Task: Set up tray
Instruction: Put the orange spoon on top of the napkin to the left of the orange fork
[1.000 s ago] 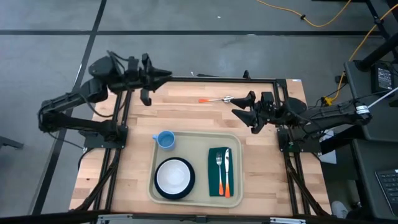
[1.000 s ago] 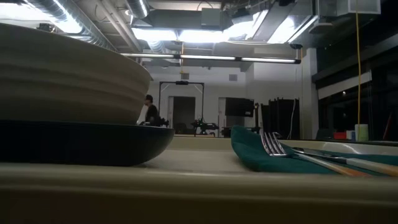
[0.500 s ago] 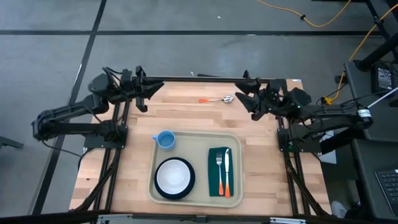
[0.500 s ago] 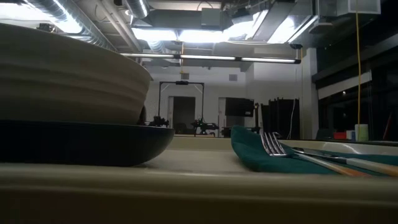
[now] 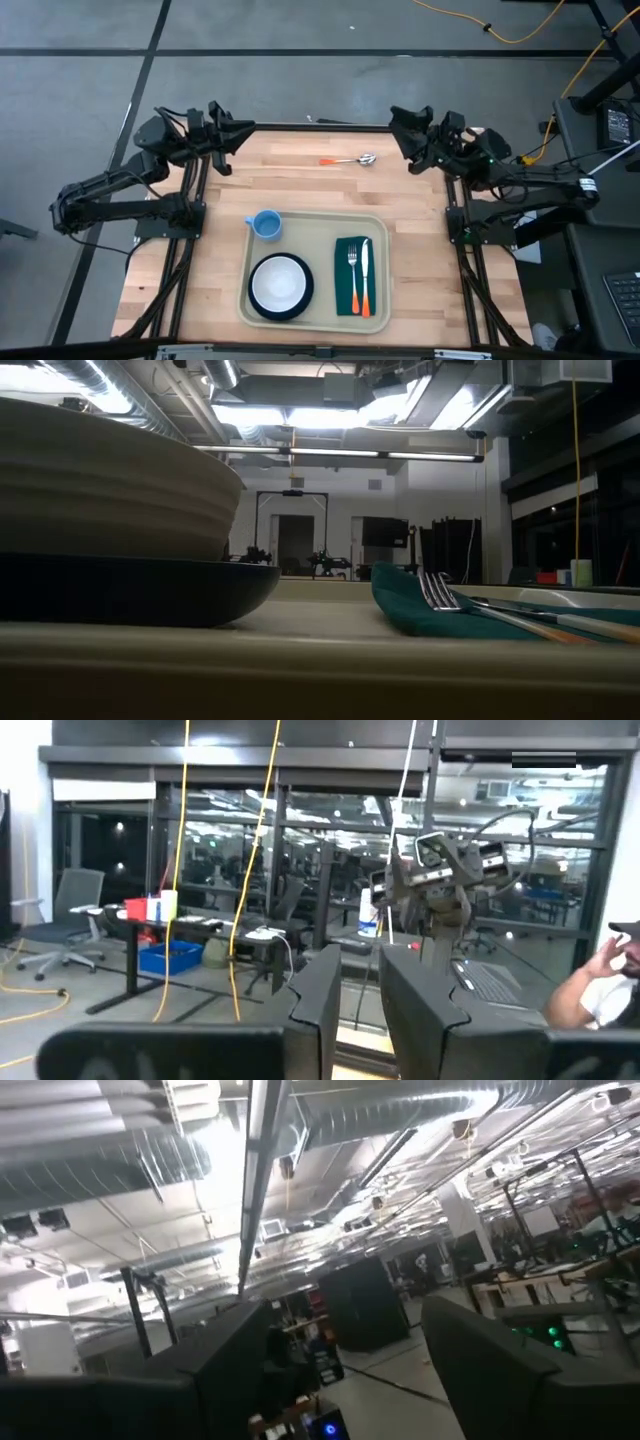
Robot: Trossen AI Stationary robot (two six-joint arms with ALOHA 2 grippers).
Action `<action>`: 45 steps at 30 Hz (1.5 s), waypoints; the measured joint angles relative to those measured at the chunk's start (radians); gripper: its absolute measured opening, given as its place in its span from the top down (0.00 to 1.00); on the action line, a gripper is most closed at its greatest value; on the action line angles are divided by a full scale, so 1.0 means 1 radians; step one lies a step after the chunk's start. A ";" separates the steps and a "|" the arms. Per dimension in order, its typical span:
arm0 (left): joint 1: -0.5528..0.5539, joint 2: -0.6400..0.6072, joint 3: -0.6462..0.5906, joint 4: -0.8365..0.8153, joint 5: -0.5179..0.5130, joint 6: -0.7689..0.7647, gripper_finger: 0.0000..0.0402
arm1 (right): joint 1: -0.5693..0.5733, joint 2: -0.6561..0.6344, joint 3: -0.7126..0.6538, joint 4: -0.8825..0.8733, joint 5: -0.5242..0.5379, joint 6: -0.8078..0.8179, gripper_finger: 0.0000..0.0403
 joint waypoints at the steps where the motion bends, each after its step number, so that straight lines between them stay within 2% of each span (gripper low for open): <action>1: 0.001 0.000 0.000 -0.008 0.001 0.000 0.83 | 0.000 0.003 0.000 0.008 -0.002 0.008 0.33; 9: 0.001 0.000 0.000 -0.029 0.001 -0.002 0.83 | 0.002 0.042 0.000 0.116 -0.005 -0.003 0.33; 20: 0.001 0.000 0.000 -0.029 -0.001 0.006 0.83 | 0.000 0.103 0.000 0.116 -0.003 0.074 0.33; 23: 0.001 0.000 0.000 -0.030 -0.001 0.006 0.83 | -0.002 0.109 0.000 0.090 0.057 0.115 0.33; 25: 0.001 0.000 0.000 -0.033 -0.001 0.006 0.83 | -0.005 0.111 0.020 -0.018 0.131 0.133 0.33; 27: 0.001 0.000 0.000 -0.032 -0.001 0.006 0.83 | -0.019 0.117 0.090 -0.225 0.200 0.169 0.34; 34: 0.001 0.000 0.000 -0.033 -0.001 0.006 0.83 | -0.143 0.238 0.491 -0.993 0.225 0.321 0.40; 39: 0.001 0.000 0.000 -0.052 -0.001 0.013 0.83 | -0.270 0.341 0.698 -1.370 0.133 0.439 0.45; 42: 0.001 0.001 0.000 -0.096 0.000 0.049 0.83 | -0.333 0.398 0.718 -1.524 0.045 0.520 0.47; 45: 0.001 0.001 0.000 -0.117 0.001 0.074 0.83 | -0.380 0.443 0.686 -1.578 -0.073 0.563 0.48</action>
